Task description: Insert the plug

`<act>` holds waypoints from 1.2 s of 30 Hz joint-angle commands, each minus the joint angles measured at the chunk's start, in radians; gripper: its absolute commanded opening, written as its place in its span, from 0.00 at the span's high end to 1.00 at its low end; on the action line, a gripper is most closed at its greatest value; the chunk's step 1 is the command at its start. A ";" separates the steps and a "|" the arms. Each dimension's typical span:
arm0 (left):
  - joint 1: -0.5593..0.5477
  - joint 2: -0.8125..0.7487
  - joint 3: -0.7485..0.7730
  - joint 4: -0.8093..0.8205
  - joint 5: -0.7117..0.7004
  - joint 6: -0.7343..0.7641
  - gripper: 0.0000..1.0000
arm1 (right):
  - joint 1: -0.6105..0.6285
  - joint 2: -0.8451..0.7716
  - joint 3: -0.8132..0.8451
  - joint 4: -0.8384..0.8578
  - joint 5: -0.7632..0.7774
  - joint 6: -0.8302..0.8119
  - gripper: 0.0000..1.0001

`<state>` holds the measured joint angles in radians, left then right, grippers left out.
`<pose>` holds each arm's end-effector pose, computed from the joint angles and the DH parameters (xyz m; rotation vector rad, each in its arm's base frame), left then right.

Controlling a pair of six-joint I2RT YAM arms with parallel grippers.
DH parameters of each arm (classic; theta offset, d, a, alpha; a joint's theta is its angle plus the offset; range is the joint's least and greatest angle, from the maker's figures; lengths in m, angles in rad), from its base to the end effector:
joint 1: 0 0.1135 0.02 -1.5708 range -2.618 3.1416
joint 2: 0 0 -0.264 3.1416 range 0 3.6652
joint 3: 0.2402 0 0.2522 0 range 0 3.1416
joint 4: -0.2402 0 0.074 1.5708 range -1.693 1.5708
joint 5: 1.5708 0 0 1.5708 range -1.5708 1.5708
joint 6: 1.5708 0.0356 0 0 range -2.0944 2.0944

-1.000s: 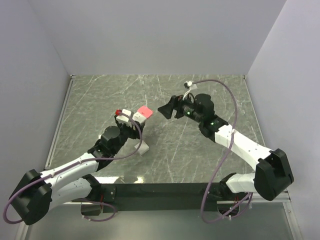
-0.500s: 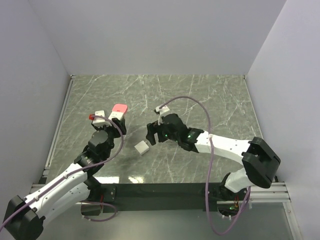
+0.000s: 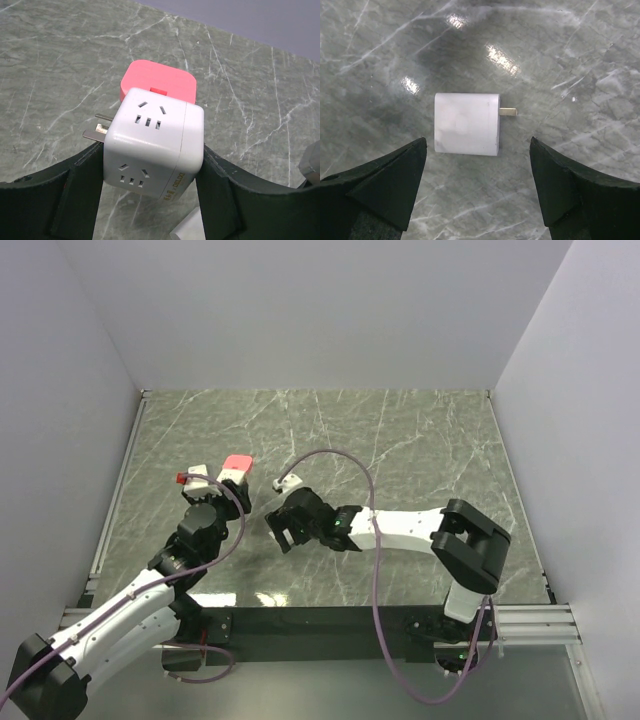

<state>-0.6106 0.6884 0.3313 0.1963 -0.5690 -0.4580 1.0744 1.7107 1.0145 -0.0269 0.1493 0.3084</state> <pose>0.1497 -0.0813 0.2352 -0.2861 1.6913 -0.3023 0.1786 0.3185 0.1916 -0.8026 2.2038 0.5393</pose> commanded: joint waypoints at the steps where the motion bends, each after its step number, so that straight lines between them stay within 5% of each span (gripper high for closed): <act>1: 0.008 -0.017 0.006 0.068 0.012 -0.007 0.99 | 0.022 0.042 0.076 -0.043 0.079 -0.023 0.10; 19: 0.012 0.008 0.000 0.097 0.034 0.001 0.99 | 0.065 0.147 0.144 -0.171 0.263 -0.042 0.10; 36: 0.018 -0.015 -0.018 0.103 0.044 -0.002 0.99 | -0.068 0.077 0.116 -0.257 0.411 0.132 0.10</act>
<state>-0.5983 0.7036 0.3138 0.2050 -0.5343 -0.4576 0.9939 1.8515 1.1255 -0.2855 0.5331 0.3767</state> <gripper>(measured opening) 0.693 0.906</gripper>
